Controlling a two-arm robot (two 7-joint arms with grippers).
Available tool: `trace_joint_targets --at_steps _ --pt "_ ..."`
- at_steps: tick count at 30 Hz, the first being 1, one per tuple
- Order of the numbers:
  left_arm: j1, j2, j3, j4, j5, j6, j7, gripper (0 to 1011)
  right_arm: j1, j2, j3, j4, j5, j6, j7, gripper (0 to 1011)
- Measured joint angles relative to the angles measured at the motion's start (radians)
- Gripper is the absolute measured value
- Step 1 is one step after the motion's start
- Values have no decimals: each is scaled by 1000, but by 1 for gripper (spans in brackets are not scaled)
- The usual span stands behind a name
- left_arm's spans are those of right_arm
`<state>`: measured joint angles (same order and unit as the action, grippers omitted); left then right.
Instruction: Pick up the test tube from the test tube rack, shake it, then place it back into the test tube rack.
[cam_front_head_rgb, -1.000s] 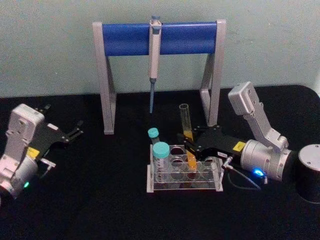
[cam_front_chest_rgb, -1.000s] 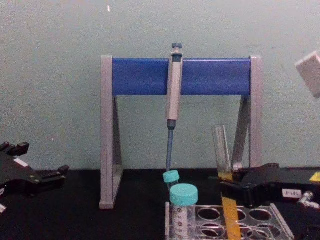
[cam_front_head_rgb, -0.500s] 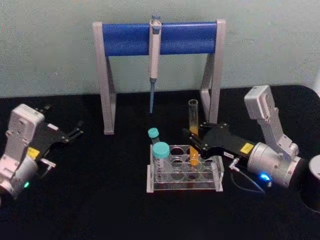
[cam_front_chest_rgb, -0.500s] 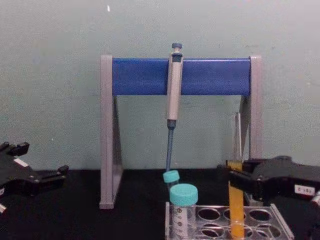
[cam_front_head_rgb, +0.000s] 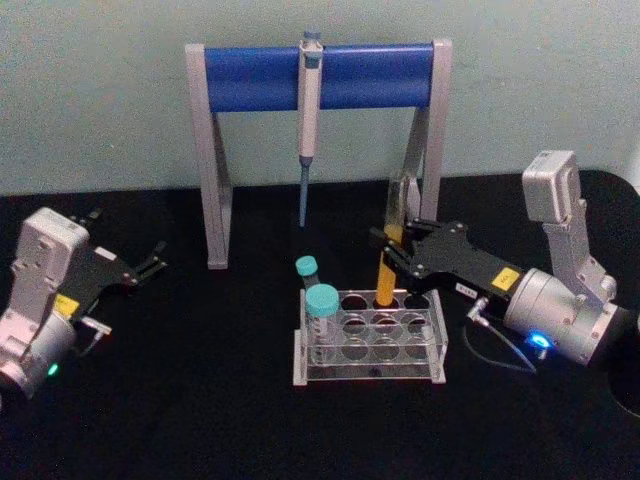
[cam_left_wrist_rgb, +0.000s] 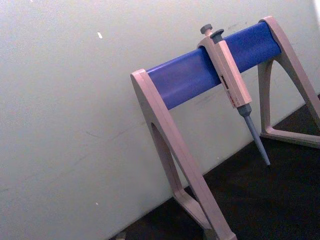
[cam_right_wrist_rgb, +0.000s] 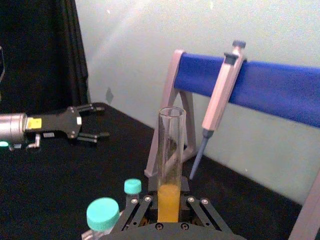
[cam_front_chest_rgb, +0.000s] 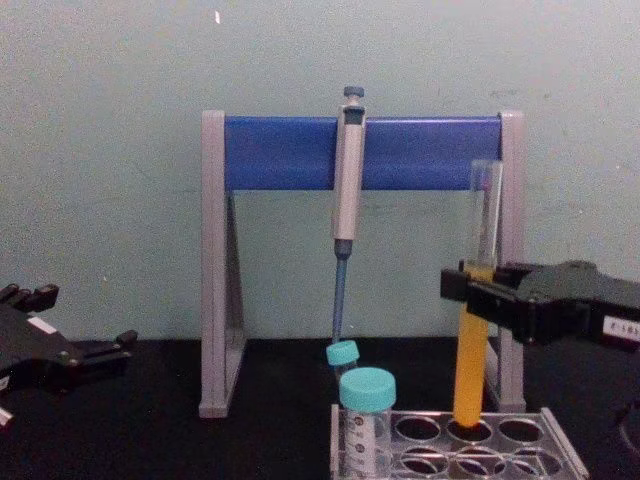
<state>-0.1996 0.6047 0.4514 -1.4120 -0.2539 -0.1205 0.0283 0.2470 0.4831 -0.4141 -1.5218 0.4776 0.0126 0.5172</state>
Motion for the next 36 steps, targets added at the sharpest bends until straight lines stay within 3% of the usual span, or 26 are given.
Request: trace_joint_targets --at_steps 10,22,29,36 --pt "0 0 0 0 0 0 0 1001 30 -4 7 -17 5 -15 3 224" --pt "0 0 0 0 0 0 0 1001 81 -36 -4 16 -12 4 -19 224" --pt "0 0 0 0 0 0 0 1001 71 -28 4 4 -23 21 -45 224" --pt "0 0 0 0 0 0 0 1002 28 4 34 -42 -26 50 -73 224"
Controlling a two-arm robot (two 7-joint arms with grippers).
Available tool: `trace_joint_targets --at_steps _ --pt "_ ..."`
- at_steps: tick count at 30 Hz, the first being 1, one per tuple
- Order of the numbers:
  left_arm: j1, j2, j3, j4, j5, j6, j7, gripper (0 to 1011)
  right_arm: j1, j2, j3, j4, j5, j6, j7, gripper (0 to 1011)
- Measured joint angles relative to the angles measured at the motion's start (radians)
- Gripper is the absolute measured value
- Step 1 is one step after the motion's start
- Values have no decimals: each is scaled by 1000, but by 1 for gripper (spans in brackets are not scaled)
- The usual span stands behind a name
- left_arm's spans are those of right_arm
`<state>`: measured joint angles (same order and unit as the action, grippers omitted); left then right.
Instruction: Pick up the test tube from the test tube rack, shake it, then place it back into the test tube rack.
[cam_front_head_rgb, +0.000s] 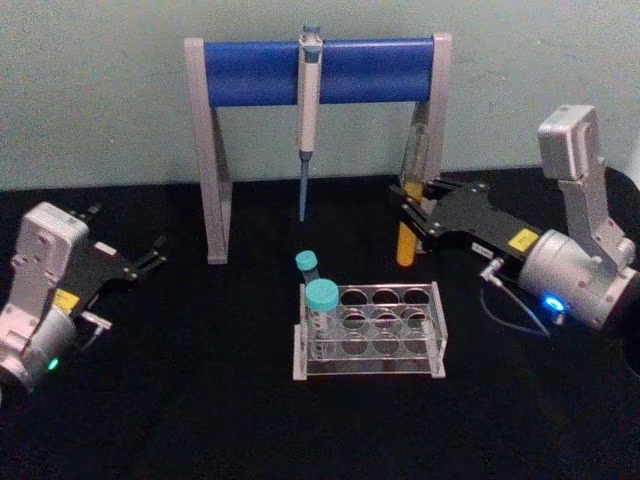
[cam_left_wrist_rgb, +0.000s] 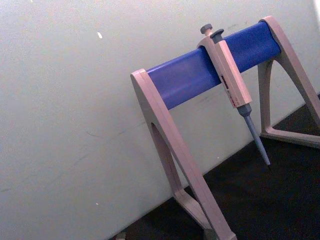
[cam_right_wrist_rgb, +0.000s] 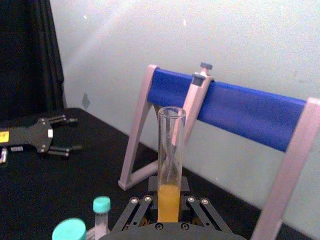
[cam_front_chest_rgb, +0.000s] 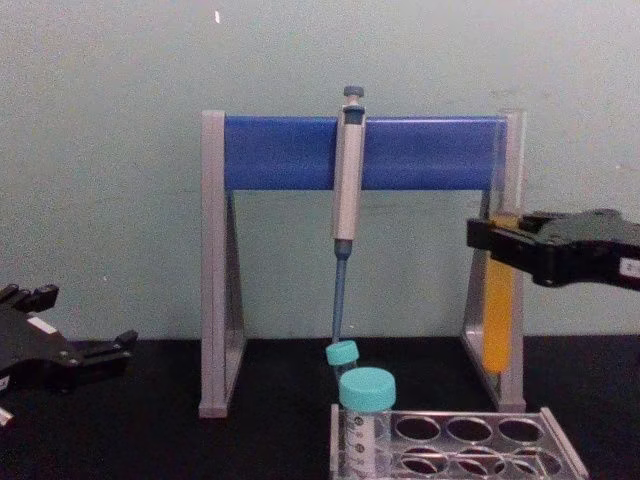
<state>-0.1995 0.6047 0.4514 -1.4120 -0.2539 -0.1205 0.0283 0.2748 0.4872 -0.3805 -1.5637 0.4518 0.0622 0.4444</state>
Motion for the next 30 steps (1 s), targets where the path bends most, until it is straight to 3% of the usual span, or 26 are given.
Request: trace_joint_targets --at_steps 8,14,22,30 --pt "0 0 0 0 0 0 0 1001 -66 56 18 -83 12 59 3 224" --pt "0 0 0 0 0 0 0 1001 -71 63 -5 -95 48 73 57 224" --pt "0 0 0 0 0 0 0 1001 -7 15 -55 -17 84 49 95 224" --pt "0 0 0 0 0 0 0 1001 44 -32 -61 57 84 7 63 224"
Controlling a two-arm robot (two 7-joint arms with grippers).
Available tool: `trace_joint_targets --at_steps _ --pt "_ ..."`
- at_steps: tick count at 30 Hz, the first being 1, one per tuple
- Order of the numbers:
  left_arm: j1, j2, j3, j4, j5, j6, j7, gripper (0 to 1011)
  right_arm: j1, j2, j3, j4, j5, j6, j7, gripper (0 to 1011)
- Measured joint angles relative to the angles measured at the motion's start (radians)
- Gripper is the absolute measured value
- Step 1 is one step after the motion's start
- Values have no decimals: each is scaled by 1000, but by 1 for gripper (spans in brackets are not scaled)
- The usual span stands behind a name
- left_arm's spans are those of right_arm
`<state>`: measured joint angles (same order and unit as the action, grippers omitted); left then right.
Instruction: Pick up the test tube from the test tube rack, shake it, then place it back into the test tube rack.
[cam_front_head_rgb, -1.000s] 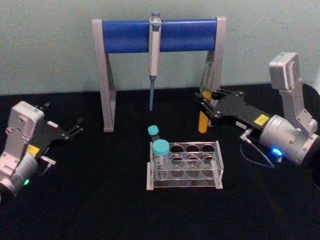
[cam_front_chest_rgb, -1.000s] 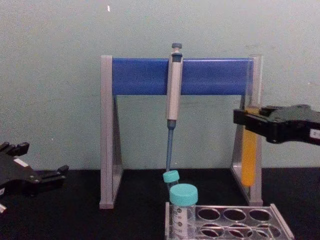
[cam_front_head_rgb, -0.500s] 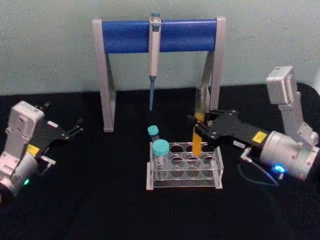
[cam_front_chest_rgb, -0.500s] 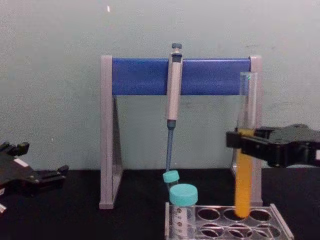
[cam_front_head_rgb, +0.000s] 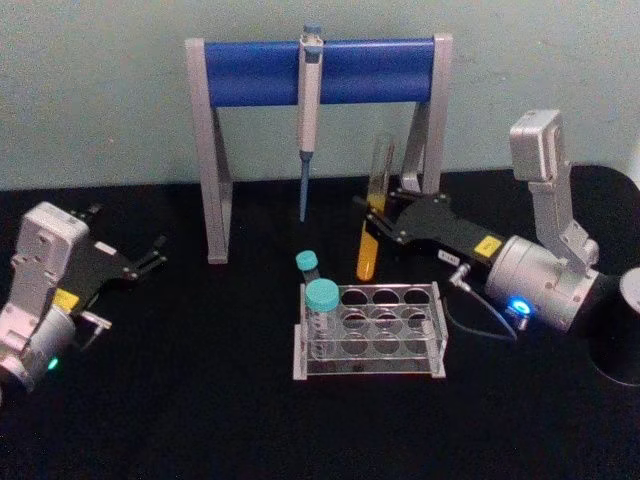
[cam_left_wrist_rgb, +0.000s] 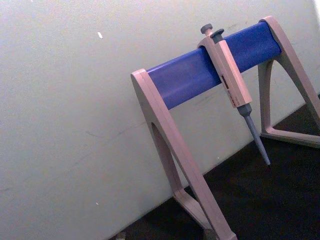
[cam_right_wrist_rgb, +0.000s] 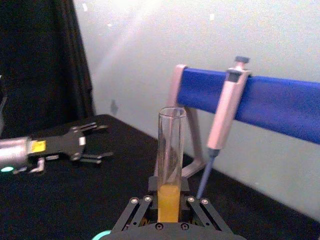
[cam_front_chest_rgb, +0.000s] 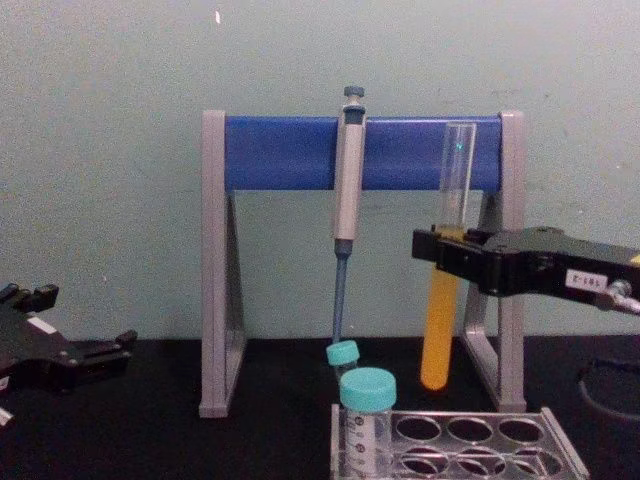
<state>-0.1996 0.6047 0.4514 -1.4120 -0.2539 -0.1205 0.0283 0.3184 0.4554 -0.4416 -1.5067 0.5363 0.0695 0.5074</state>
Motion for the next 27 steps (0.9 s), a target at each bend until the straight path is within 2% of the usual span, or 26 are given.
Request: trace_joint_targets --at_steps 6,14,27 --pt "0 0 0 0 0 0 0 1001 11 -6 6 16 -20 -6 -32 224" --pt "0 0 0 0 0 0 0 1001 -5 8 25 -2 -41 2 -61 224" --pt "0 0 0 0 0 0 0 1001 -69 75 57 -99 -63 72 -82 224"
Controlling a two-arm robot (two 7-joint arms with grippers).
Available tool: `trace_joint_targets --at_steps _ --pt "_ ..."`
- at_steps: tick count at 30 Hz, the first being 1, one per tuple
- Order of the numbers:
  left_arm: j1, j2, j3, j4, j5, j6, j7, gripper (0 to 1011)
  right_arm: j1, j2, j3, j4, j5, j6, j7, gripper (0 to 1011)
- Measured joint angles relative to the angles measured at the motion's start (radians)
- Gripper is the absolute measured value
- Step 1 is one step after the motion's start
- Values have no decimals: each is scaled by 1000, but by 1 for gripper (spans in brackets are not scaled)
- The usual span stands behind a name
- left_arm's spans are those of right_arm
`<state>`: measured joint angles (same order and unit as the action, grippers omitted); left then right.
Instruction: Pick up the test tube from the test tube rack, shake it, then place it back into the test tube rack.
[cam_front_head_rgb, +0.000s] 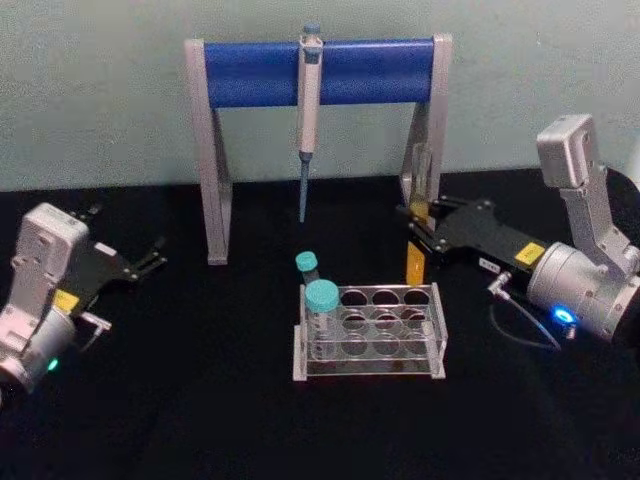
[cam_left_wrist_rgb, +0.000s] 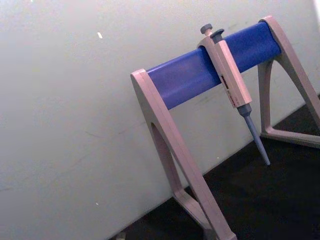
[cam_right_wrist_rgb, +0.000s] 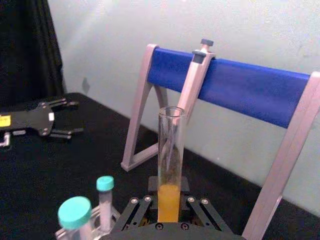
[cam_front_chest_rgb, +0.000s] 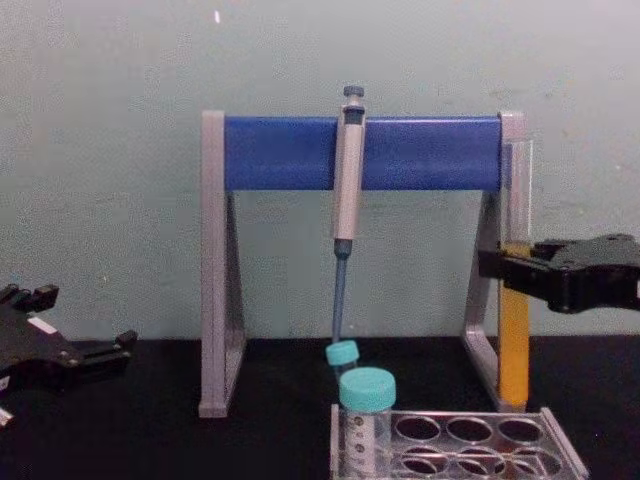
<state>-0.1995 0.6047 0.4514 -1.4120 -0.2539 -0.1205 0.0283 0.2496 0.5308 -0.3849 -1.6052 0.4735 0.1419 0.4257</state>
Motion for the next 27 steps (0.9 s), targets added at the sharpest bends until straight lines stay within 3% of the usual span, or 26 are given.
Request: trace_joint_targets --at_steps 7,12,20,27 --pt "0 0 0 0 0 0 0 1001 -17 31 -11 -50 3 35 35 224" --pt "0 0 0 0 0 0 0 1001 -7 30 -33 -47 23 45 72 224" --pt "0 0 0 0 0 0 0 1001 34 -11 -70 9 60 19 106 224" --pt "0 0 0 0 0 0 0 1001 64 -59 -75 72 64 -51 80 224"
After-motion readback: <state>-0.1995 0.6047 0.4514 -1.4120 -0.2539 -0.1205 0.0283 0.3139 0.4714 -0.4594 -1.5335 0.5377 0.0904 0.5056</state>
